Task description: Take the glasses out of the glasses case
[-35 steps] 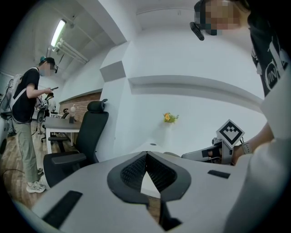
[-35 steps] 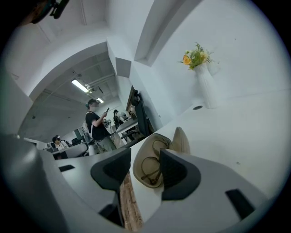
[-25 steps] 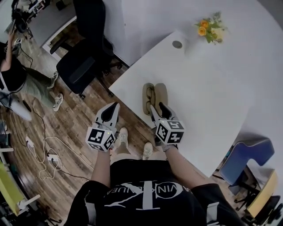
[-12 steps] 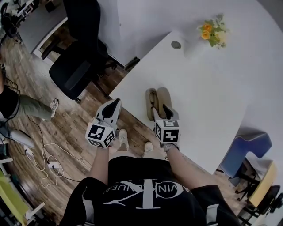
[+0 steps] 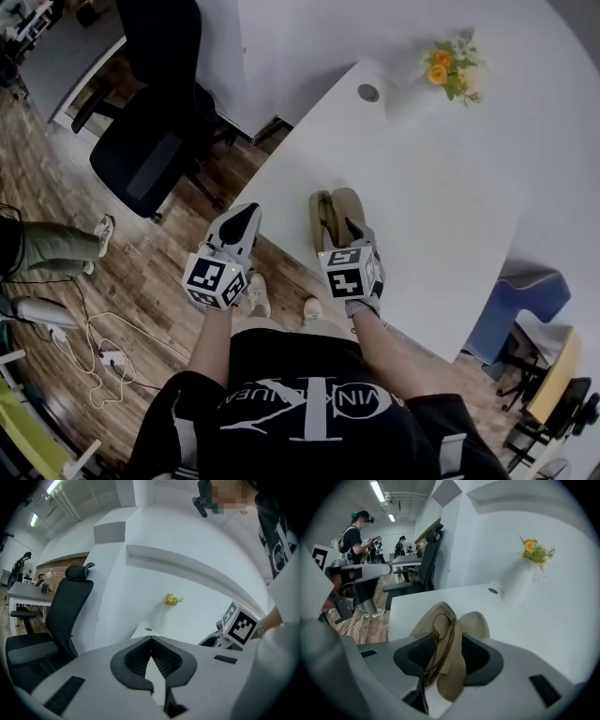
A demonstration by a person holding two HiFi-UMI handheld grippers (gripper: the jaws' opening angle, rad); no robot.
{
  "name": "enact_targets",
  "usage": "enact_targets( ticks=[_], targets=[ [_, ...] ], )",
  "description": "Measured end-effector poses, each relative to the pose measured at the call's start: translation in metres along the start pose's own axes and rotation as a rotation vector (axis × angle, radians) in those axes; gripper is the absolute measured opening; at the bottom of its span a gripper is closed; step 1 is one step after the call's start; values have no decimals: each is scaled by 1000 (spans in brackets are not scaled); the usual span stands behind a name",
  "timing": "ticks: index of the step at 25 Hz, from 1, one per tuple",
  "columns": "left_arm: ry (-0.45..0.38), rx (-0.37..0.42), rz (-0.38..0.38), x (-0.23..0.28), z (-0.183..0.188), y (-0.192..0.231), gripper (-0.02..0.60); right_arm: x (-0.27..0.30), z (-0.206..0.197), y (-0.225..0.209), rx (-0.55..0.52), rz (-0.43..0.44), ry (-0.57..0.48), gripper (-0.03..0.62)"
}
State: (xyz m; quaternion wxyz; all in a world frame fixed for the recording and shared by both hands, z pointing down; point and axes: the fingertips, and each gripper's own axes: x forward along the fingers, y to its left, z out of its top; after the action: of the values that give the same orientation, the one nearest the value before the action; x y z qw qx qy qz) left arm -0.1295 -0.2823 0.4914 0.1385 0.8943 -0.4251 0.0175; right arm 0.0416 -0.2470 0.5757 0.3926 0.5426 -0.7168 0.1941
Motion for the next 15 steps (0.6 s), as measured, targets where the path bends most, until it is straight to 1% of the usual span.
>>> enact_targets(
  ticks=[2, 5, 6, 8, 10, 15],
  targets=[
    [2, -5, -2, 2, 0, 4, 14, 1, 1, -3, -24, -22, 19, 183],
    [6, -13, -2, 6, -2, 10, 14, 0, 10, -4, -124, -48, 34, 183],
    [8, -15, -3, 8, -3, 11, 14, 1, 13, -2, -125, -40, 36, 183],
    [14, -21, -11, 12, -6, 11, 14, 5, 14, 1, -79, -9, 51, 182],
    [17, -24, -23, 15, -7, 10, 14, 11, 9, 1, -40, 7, 92, 181],
    [13, -28, -46, 20, -5, 12, 14, 19, -4, -4, -48, -6, 186, 166]
  ],
)
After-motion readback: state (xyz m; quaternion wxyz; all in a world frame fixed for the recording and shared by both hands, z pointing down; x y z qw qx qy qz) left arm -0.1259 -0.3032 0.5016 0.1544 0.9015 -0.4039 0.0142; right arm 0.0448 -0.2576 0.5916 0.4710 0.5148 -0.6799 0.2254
